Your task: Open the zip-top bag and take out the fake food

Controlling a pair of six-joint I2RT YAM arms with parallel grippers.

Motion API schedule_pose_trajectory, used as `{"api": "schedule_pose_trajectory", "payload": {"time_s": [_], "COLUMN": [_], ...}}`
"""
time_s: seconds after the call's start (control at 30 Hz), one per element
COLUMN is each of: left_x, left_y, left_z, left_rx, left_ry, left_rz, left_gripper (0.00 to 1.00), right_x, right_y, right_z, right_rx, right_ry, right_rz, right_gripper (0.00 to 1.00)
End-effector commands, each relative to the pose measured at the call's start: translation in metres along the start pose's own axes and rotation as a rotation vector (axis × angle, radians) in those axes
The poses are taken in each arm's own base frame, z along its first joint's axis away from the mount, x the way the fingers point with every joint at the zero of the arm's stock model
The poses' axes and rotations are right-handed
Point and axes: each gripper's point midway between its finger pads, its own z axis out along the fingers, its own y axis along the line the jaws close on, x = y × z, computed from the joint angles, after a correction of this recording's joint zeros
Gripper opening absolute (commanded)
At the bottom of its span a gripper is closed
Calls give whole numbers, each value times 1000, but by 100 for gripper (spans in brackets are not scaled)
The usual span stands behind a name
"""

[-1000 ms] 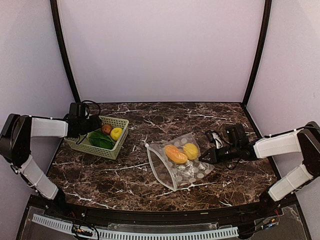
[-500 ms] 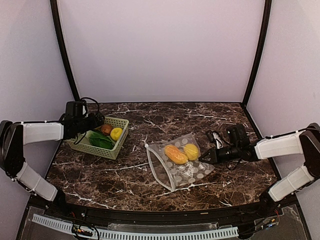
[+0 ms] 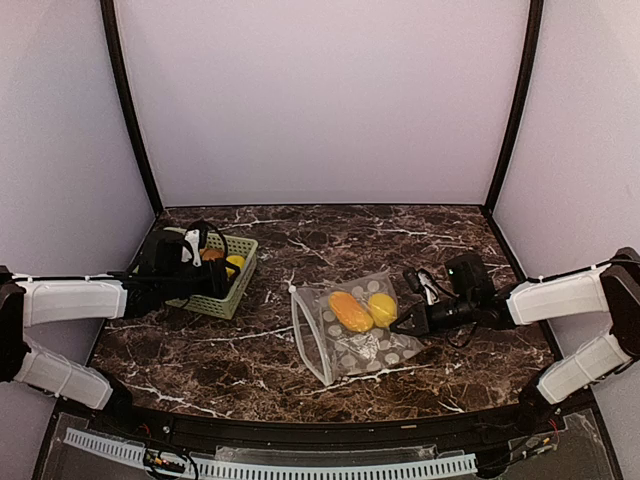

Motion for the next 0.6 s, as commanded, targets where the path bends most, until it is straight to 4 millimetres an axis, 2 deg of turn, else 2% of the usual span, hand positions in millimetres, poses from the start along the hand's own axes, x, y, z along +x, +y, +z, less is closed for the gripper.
{"api": "schedule_pose_trajectory", "payload": {"time_s": [0.0, 0.1, 0.17, 0.23, 0.33, 0.4, 0.57], "left_x": [32, 52, 67, 78, 88, 93, 107], "left_y": [-41, -59, -72, -82, -98, -108, -117], "left_z": [-2, 0, 3, 4, 6, 9, 24], "left_rx": [148, 203, 235, 262, 304, 326, 326], "left_ry": [64, 114, 152, 178, 193, 209, 249], "left_rz": [95, 139, 171, 192, 187, 198, 180], "left_gripper": [60, 55, 55, 54, 52, 51, 46], "right_x": [4, -1, -9, -21, -43, -55, -74], "right_y": [13, 20, 12, 3, -15, -21, -27], "right_z": [-2, -8, -14, -24, -40, -43, -31], "right_rx": [-46, -54, 6, 45, 80, 92, 78], "right_ry": [-6, -23, -38, -72, -136, -152, -138], "right_rz": [-3, -18, -29, -29, -1, -2, -12], "right_gripper": [7, 28, 43, 53, 59, 61, 63]}}
